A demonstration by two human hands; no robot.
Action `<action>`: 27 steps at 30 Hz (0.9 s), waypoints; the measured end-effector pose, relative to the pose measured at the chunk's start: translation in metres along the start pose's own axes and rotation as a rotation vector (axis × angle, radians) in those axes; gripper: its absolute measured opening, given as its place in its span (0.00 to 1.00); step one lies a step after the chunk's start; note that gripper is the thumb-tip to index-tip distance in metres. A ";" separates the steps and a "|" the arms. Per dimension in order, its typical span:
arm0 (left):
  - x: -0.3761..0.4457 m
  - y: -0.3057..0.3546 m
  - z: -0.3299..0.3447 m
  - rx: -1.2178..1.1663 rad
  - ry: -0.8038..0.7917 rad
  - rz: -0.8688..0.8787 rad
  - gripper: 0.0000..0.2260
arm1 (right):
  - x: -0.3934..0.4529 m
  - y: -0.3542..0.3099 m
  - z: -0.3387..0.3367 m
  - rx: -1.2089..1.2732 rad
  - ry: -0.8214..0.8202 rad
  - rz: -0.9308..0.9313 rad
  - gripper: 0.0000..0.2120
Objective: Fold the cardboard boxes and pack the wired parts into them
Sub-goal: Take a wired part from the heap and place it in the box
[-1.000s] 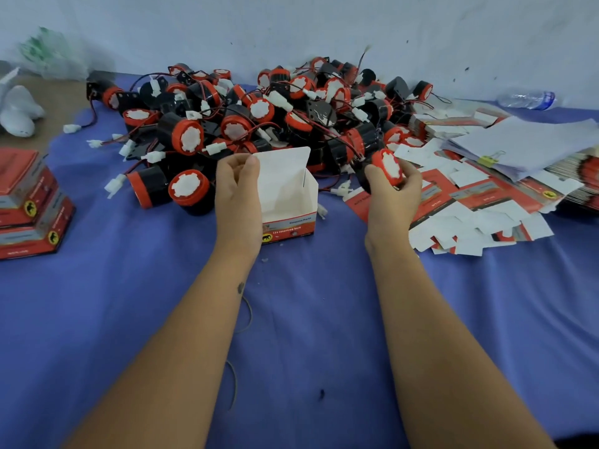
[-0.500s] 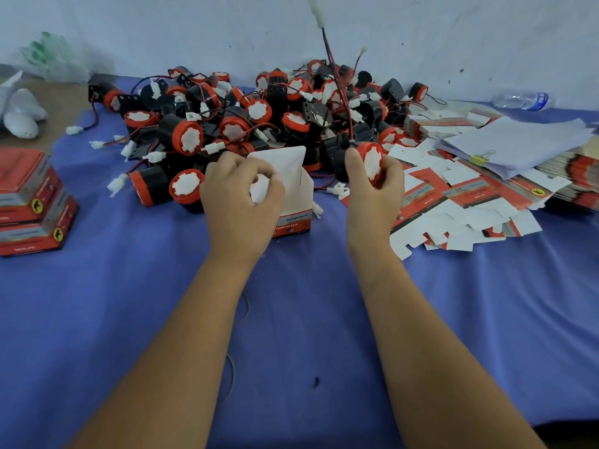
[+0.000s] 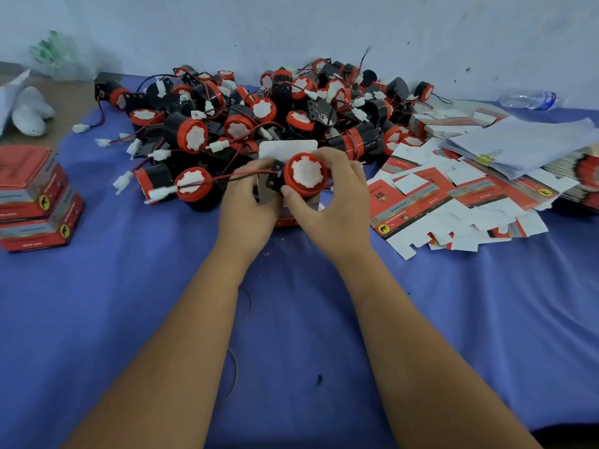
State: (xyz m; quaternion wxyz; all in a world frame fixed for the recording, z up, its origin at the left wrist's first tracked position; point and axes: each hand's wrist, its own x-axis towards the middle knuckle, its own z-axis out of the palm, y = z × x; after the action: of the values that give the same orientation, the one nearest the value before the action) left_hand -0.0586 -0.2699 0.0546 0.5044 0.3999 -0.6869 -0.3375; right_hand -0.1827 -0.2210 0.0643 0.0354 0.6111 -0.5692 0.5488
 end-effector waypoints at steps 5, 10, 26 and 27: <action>-0.003 -0.001 -0.002 -0.103 -0.013 -0.075 0.21 | 0.003 0.003 0.000 -0.134 -0.005 -0.034 0.22; 0.000 0.000 -0.006 -0.170 -0.056 -0.105 0.24 | 0.006 0.006 -0.004 -0.176 -0.040 0.010 0.22; 0.001 0.001 -0.004 -0.256 -0.056 -0.168 0.27 | 0.013 0.000 -0.006 -0.457 -0.210 -0.074 0.19; 0.001 0.000 -0.004 -0.265 -0.056 -0.166 0.27 | 0.013 0.001 -0.006 -0.489 -0.221 -0.075 0.18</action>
State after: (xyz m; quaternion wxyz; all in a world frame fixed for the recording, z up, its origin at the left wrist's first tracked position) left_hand -0.0545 -0.2707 0.0562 0.5037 0.3754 -0.6148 -0.4769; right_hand -0.1902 -0.2261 0.0757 0.1401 0.6612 -0.6622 0.3234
